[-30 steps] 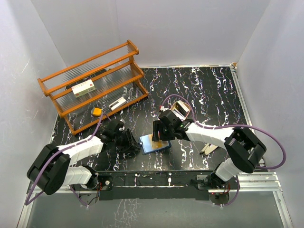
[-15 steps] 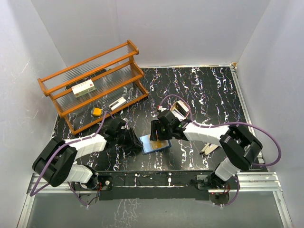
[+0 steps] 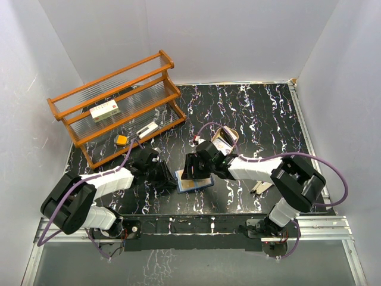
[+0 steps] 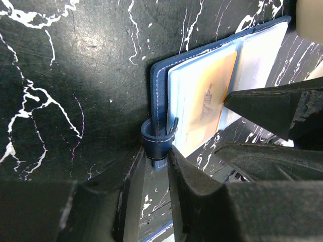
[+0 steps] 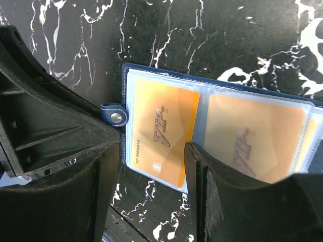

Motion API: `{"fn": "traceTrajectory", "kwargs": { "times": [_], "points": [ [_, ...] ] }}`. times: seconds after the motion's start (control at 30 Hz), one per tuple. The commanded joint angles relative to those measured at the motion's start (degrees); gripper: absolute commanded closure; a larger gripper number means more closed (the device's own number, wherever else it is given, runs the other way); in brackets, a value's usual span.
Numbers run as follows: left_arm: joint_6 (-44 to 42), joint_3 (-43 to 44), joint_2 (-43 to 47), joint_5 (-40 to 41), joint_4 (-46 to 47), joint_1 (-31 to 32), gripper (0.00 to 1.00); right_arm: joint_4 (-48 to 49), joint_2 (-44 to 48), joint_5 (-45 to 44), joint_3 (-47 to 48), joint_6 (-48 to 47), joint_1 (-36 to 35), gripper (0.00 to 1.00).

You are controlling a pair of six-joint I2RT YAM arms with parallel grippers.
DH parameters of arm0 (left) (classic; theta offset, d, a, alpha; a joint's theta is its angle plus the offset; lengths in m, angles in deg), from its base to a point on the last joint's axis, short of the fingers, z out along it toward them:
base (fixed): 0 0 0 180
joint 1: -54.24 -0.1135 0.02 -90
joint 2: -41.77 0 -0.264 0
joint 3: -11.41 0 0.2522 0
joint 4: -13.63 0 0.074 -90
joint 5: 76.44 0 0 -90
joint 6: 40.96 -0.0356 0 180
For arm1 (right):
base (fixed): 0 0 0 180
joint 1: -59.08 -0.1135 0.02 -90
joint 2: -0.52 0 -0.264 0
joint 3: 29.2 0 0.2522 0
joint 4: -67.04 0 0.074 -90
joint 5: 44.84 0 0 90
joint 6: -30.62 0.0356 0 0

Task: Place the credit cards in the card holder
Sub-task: Insert the credit card into the card holder.

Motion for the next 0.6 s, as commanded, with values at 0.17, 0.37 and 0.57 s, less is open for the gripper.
{"fn": "traceTrajectory", "kwargs": {
  "times": [0.17, 0.37, 0.57],
  "points": [
    [-2.9, 1.1, 0.1, 4.2, -5.6, 0.1, 0.78, 9.5, -0.7, 3.8, -1.5, 1.5, -0.9, 0.48],
    [-3.0, 2.0, 1.2, 5.7, -7.8, 0.1, 0.78, 11.6, -0.6, 4.9, -1.8, 2.6, -1.7, 0.49],
    [-3.0, 2.8, 3.9, 7.3, -10.5, 0.1, 0.75, 5.5, 1.3, 2.7, 0.7, -0.3, -1.6, 0.48]
  ]
}}
